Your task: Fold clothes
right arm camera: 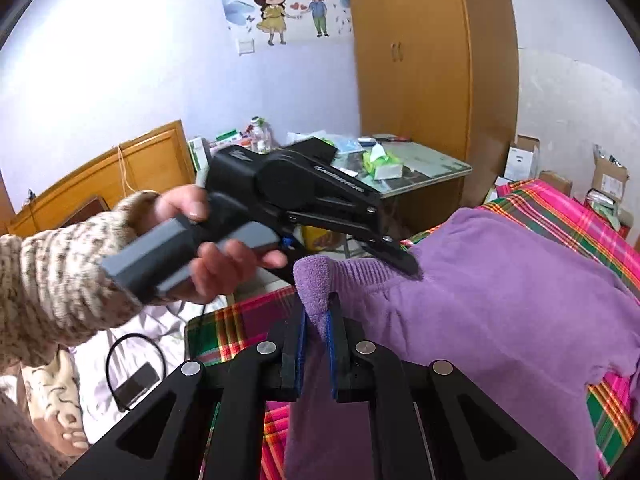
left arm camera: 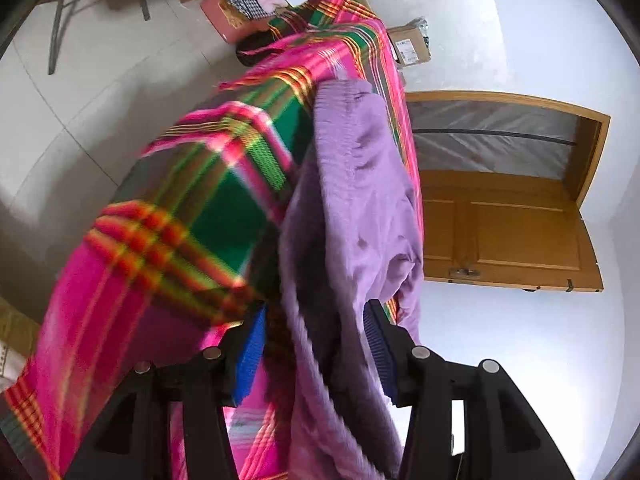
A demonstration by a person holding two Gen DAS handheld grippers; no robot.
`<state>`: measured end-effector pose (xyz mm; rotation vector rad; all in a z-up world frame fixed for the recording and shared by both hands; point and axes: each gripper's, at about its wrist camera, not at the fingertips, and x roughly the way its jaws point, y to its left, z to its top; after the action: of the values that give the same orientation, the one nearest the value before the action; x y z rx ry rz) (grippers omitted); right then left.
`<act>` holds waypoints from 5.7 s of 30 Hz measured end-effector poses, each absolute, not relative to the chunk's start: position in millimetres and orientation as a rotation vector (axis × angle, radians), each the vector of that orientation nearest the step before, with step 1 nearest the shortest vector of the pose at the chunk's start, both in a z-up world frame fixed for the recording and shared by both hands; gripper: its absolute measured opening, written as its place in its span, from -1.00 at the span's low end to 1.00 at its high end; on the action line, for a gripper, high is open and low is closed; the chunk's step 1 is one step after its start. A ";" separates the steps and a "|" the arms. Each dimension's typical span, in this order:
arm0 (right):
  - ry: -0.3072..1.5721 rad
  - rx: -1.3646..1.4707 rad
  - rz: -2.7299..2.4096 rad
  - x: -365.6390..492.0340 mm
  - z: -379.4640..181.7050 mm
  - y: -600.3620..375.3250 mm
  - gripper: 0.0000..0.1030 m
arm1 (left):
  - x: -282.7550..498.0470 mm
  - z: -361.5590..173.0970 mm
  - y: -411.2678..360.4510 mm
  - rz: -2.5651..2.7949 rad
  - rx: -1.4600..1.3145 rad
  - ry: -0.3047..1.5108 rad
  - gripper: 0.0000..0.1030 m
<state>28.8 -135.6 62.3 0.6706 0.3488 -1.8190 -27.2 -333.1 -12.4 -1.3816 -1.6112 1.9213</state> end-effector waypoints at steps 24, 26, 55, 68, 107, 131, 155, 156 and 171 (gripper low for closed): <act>0.312 0.737 -1.771 13.4 50.9 -143.3 -0.82 | -143.5 -17.1 -375.8 1.966 -1.280 -1.643 -0.76; 0.315 0.743 -1.759 13.4 48.2 -149.5 -0.82 | -141.5 -12.9 -378.3 2.024 -1.311 -1.571 -0.82; 0.219 0.956 -1.699 -23.7 21.7 -175.9 -0.40 | -102.0 52.4 -383.7 2.456 -1.488 -1.210 -0.54; 0.095 0.921 -2.202 -71.1 82.9 42.9 -0.40 | -92.9 132.5 -244.7 2.486 -1.484 -0.705 -0.40; -0.031 1.316 -2.797 -164.2 15.1 357.5 -0.47 | -190.8 28.5 -17.5 2.388 -1.711 0.116 -0.84; -0.163 1.297 -2.804 -139.7 20.6 408.1 -0.13 | -155.6 59.9 -81.6 2.403 -1.629 -0.255 -0.89; -0.096 1.269 -2.769 -153.5 18.4 416.5 -0.25 | -157.0 48.0 -93.2 2.401 -1.669 -0.406 -0.88; -0.101 1.280 -2.758 -152.3 14.7 417.6 -0.25 | -157.4 47.3 -92.1 2.400 -1.674 -0.403 -0.88; 0.217 1.219 -2.810 -167.0 20.2 399.1 -0.88 | -162.2 43.3 -90.6 2.392 -1.711 -0.418 -0.88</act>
<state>-167.0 399.1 20.2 1.2191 0.2167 -2.8104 -162.2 -90.6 43.3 -1.7111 -0.4182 2.3916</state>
